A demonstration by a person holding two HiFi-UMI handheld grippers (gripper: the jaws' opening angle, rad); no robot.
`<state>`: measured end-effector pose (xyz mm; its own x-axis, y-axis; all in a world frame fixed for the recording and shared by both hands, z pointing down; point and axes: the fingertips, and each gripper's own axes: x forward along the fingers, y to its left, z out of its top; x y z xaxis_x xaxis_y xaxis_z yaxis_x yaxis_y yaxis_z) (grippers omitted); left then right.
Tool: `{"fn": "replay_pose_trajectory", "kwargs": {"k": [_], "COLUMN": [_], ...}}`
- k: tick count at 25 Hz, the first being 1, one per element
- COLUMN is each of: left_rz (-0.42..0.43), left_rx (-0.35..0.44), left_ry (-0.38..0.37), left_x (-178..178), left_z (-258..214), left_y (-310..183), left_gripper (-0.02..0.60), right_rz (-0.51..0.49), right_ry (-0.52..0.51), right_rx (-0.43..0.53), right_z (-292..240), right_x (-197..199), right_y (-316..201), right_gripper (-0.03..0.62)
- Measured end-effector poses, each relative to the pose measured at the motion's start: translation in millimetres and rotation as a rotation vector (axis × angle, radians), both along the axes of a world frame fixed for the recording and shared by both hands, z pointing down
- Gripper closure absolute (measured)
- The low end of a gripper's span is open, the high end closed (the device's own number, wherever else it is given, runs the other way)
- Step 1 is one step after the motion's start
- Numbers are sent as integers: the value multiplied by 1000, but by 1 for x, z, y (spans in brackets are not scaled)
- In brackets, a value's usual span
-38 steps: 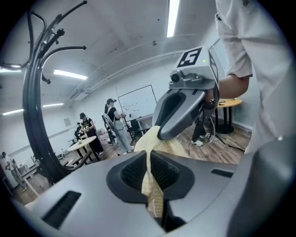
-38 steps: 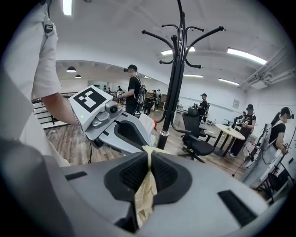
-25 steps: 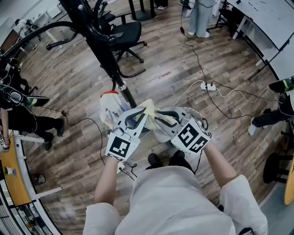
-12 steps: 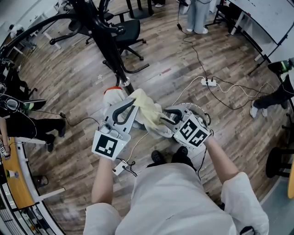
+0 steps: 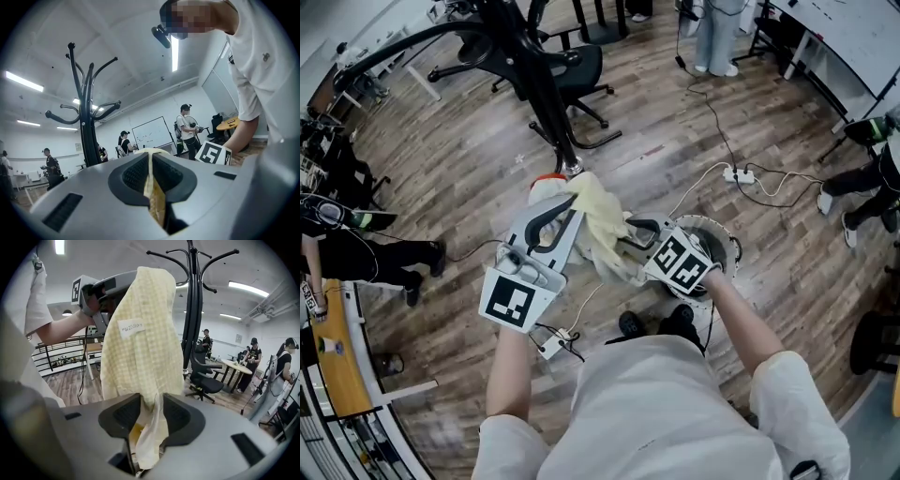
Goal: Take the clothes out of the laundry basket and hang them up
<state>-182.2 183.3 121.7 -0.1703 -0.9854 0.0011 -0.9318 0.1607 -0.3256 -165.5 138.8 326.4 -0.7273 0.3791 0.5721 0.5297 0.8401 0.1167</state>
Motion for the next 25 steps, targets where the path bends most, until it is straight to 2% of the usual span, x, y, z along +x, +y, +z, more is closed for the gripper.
{"fn": "replay_pose_trajectory", "kwargs": {"k": [4, 8, 11, 14, 18, 25], "left_rz": [-20, -56, -94, -120, -150, -175], "left_rx": [12, 16, 43, 84, 91, 134], "left_ry": [-16, -16, -21, -42, -56, -97], "left_x": [-3, -10, -20, -28, -37, -45], "left_z": [-9, -17, -25, -34, -44, -64], "left_y": [7, 15, 24, 34, 42, 45], "left_gripper": [545, 545, 545, 545, 545, 545], "right_rz": [-29, -23, 20, 74, 133, 165], "right_ry": [-38, -67, -103, -162, -236, -361], "right_rx": [20, 64, 102, 112, 127, 203], "right_z": [-9, -22, -40, -68, -108, -170], "right_x": [-8, -8, -8, -9, -10, -10], "right_y": [7, -1, -18, -37, -59, -83], "right_gripper": [563, 571, 572, 574, 574, 574]}}
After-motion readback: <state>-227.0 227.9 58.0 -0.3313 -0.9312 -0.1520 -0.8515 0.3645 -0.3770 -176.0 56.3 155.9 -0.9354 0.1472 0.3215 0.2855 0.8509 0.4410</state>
